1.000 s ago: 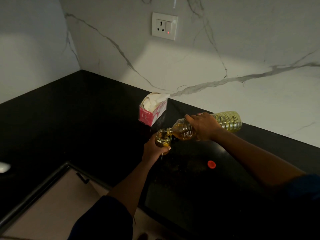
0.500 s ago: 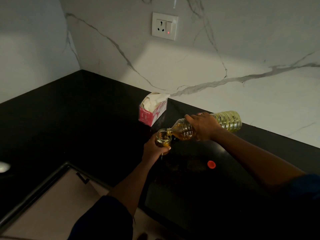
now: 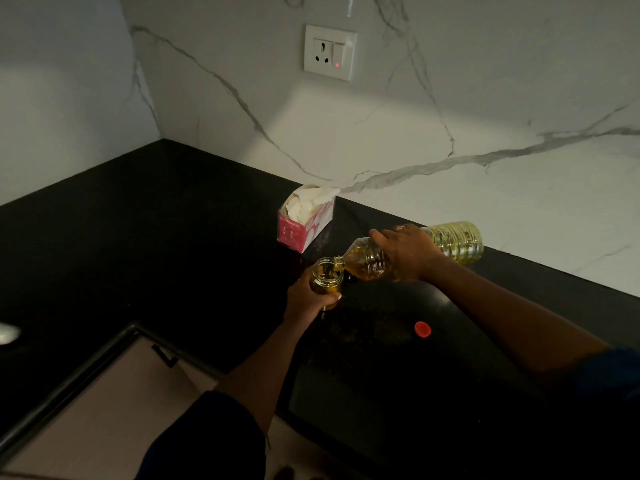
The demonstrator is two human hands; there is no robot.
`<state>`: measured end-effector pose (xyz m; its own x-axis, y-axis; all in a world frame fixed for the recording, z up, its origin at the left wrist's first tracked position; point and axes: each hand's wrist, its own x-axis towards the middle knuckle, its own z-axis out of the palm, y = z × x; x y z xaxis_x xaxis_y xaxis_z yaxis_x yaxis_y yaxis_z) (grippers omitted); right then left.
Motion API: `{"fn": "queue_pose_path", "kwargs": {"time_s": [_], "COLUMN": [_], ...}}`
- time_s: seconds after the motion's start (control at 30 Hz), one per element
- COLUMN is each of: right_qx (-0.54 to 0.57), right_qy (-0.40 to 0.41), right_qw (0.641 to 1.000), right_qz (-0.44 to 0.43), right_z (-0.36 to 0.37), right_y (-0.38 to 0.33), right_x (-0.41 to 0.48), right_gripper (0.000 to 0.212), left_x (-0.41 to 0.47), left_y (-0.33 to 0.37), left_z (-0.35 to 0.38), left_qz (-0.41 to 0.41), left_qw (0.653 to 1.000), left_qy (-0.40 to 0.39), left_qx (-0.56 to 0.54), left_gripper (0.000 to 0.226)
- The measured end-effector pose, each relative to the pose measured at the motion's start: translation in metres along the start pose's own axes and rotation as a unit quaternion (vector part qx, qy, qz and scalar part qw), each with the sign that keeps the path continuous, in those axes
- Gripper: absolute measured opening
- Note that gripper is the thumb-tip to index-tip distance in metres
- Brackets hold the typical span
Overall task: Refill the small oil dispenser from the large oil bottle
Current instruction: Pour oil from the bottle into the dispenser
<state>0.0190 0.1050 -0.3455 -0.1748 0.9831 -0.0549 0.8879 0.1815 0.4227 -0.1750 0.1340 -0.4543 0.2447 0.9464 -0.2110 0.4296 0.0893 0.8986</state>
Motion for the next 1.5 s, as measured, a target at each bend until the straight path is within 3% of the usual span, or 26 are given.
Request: {"fn": "queue_pose_path", "kwargs": {"time_s": [1.5], "right_qx": [-0.001], "right_qy": [-0.004], "right_qw": [1.0], "right_qz": [0.0], "right_z": [-0.0034], "right_y": [-0.0007], "right_x": [-0.001], "right_gripper": [0.093], "left_x": [-0.005], "left_y": [0.003], "left_z": [-0.0026], "left_qz": [0.008], "left_qw": [1.0], "left_qy": [-0.008], "left_qx": [-0.005], "left_gripper": [0.073]}}
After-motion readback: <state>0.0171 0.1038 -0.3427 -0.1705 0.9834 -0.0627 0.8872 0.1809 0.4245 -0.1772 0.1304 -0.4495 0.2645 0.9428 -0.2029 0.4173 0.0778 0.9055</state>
